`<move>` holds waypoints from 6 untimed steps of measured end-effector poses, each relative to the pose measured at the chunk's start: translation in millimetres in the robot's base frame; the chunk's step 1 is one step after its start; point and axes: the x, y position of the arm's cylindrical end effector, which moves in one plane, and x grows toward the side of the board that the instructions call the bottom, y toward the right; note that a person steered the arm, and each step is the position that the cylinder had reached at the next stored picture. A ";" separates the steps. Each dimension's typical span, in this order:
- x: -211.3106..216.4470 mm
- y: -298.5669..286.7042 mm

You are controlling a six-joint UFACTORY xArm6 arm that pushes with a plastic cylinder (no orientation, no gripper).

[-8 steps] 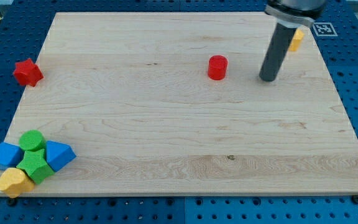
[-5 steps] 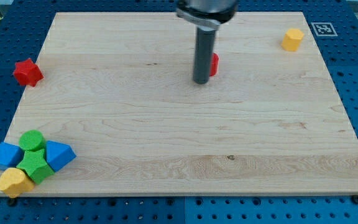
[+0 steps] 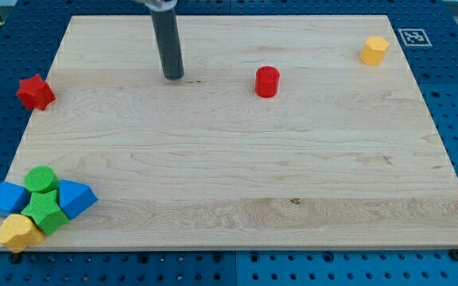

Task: Move the arm to the top center of the board

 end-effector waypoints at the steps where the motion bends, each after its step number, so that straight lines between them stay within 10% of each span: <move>1: -48.2 0.0; 6: -115.9 113.0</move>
